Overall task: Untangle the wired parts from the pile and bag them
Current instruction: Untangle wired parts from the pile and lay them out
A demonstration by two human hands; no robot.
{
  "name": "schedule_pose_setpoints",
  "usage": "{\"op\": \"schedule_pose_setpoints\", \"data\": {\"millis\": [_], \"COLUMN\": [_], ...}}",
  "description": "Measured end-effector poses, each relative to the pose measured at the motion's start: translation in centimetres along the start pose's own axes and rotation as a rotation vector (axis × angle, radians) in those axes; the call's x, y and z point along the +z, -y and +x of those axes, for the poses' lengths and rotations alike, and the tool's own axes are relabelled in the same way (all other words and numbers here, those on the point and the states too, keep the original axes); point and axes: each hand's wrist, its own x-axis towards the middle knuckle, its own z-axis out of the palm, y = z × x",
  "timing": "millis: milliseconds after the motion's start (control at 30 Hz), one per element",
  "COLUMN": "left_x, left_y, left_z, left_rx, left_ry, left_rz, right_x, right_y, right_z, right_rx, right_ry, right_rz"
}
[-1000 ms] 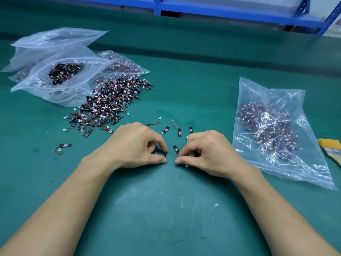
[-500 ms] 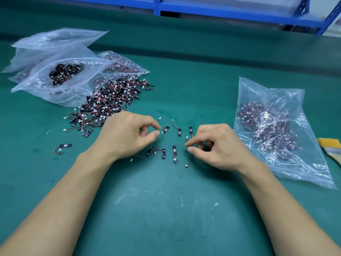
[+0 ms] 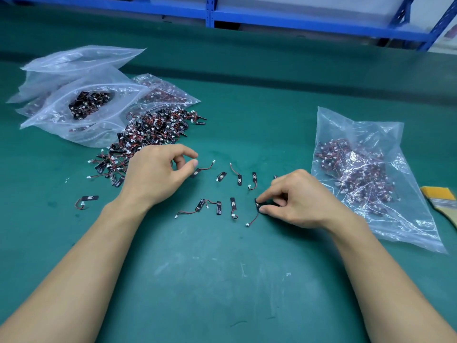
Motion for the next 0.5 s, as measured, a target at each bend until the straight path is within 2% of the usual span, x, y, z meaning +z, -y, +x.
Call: {"op": "schedule_pose_setpoints", "data": {"millis": [67, 133, 300, 400, 500], "left_x": [0.1, 0.3, 1.2, 1.3, 1.4], "left_y": [0.1, 0.4, 1.0, 1.0, 0.9], "left_z": [0.1, 0.2, 0.3, 0.3, 0.3], "left_rx": [0.035, 0.073, 0.122, 0.132, 0.151], "left_ry": [0.008, 0.026, 0.211, 0.234, 0.232], "left_rz": [-0.033, -0.037, 0.060, 0.070, 0.050], "right_x": [0.0, -0.2, -0.5, -0.3, 0.0], "right_y": [-0.2, -0.6, -2.8, -3.9, -4.7], "right_z": [-0.1, -0.3, 0.2, 0.6, 0.7], "right_rx": [-0.008, -0.001, 0.199, 0.298, 0.328], "right_ry": [-0.037, -0.150, -0.471, -0.526, -0.482], "right_rz": [0.050, 0.160, 0.326, 0.370, 0.356]}}
